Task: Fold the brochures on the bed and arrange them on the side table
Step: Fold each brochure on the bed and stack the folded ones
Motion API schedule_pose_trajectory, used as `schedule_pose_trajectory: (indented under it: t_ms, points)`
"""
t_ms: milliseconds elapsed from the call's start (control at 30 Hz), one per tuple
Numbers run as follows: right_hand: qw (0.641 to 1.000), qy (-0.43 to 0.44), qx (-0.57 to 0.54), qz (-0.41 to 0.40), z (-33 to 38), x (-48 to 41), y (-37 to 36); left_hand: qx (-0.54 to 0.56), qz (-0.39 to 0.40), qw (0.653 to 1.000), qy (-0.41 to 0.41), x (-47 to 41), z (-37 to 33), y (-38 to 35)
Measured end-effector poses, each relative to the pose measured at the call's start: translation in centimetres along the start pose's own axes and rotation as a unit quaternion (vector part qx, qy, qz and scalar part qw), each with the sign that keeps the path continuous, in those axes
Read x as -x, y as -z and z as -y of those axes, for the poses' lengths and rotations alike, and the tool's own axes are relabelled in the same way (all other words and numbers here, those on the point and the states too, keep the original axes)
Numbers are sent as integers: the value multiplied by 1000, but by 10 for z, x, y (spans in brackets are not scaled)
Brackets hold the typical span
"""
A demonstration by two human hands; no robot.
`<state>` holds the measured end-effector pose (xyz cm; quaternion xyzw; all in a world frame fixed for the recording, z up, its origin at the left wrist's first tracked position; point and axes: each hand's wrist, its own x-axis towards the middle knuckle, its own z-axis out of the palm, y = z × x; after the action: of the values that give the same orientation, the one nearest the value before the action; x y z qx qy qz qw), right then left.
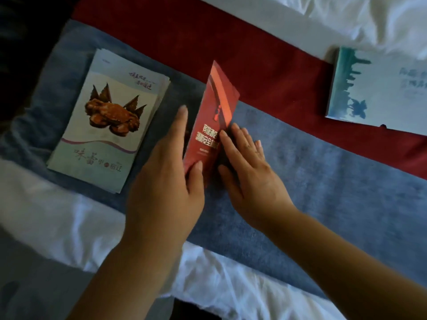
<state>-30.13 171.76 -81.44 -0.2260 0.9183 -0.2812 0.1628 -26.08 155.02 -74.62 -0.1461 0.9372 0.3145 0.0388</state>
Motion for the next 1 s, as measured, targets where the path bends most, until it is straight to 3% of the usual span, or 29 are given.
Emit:
schedule_pose_trajectory:
  t_ms: [100,200,567,767,1000]
  points:
    - [1000,19,25,0,8,-6,-8,-131,-27,991,-26,0,15,3]
    - [997,33,67,0,15,-12,-17,-158,4,987,-14,0,36,-5]
    - [986,66,153,-17,12,-22,-31,-159,73,985,-9,20,53,-30]
    - [986,63,152,-26,26,-28,-35,-114,21,993,-6,15,50,-17]
    - [989,84,117,-17,72,-65,-58,-138,-34,989,-43,4,89,23]
